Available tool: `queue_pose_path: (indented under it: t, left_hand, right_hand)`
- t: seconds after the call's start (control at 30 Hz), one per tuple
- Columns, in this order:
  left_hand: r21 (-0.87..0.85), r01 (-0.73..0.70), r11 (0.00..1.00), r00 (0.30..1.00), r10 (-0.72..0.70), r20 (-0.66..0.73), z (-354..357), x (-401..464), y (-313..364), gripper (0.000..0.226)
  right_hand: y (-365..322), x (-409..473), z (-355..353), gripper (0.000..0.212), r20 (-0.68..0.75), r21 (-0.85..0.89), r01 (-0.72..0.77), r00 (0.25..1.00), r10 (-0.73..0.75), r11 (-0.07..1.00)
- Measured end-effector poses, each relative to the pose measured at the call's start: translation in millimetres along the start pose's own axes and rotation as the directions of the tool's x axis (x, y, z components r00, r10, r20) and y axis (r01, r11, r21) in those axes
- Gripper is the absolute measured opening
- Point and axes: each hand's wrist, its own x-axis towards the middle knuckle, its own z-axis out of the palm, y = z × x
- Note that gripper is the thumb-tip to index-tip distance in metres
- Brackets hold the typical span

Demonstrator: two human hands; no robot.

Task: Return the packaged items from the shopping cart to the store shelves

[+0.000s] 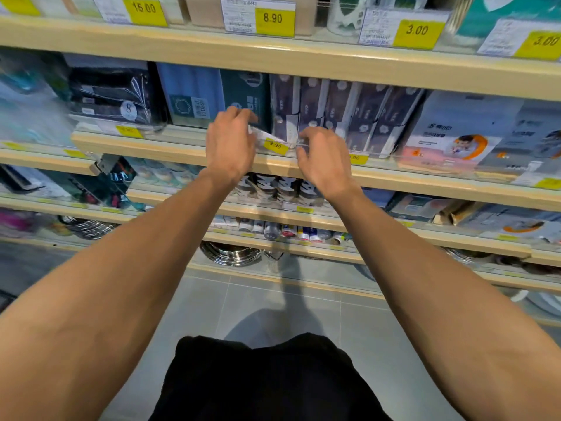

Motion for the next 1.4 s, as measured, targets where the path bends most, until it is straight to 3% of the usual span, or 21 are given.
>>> queue_pose_path:
  t: [0.1, 0.2, 0.3, 0.4, 0.57, 0.7, 0.87, 1.17, 1.3, 1.4]
  left_hand:
    - [-0.030, 0.039, 0.999, 0.994, -0.036, 0.107, -7, 14, -26, 0.031]
    - [-0.122, 0.058, 0.991, 0.977, -0.031, 0.211, -7, 20, -37, 0.016]
    - [-0.168, 0.050, 0.984, 0.979, -0.016, 0.201, -7, 21, -47, 0.003]
    - [-0.204, -0.043, 0.978, 0.977, 0.084, 0.198, -9, 25, -64, 0.003]
    - [-0.302, -0.098, 0.948, 0.960, 0.170, 0.222, -13, 37, -70, 0.029]
    - [-0.282, -0.157, 0.947, 0.931, 0.237, 0.277, -7, 42, -70, 0.010]
    - [-0.287, -0.094, 0.953, 0.953, 0.170, 0.252, -7, 45, -87, 0.019]
    - [-0.113, -0.008, 0.994, 0.992, 0.022, 0.124, -27, 38, -166, 0.028]
    - [-0.033, -0.074, 0.997, 0.985, 0.078, 0.154, -34, 26, -183, 0.034]
    - [-0.107, -0.084, 0.991, 0.987, 0.098, 0.128, -45, 5, -181, 0.034]
  right_hand:
    - [-19, 5, 12, 0.033, 0.050, -0.047, 0.006, 0.999, -0.004, 0.999]
    - [-31, 7, 22, 0.034, 0.059, -0.078, 0.016, 0.998, -0.011, 0.997]
    - [-43, 8, 32, 0.038, 0.038, -0.064, 0.006, 0.999, -0.003, 0.998]
    - [-60, 12, 44, 0.042, 0.032, -0.067, 0.017, 0.999, -0.015, 0.998]
    - [-77, 22, 59, 0.044, 0.040, -0.130, 0.008, 0.999, -0.003, 0.991]
    - [-78, 22, 62, 0.039, -0.007, -0.101, -0.040, 0.999, 0.039, 0.994]
    - [-89, 21, 66, 0.038, -0.018, -0.059, -0.044, 0.999, 0.043, 0.997]
    - [-152, 34, 88, 0.057, 0.146, -0.093, 0.118, 0.984, -0.104, 0.989]
    - [-167, 35, 96, 0.058, 0.142, -0.111, 0.115, 0.985, -0.099, 0.987]
    - [-181, 28, 94, 0.050, 0.054, -0.066, 0.124, 0.991, -0.120, 0.990]
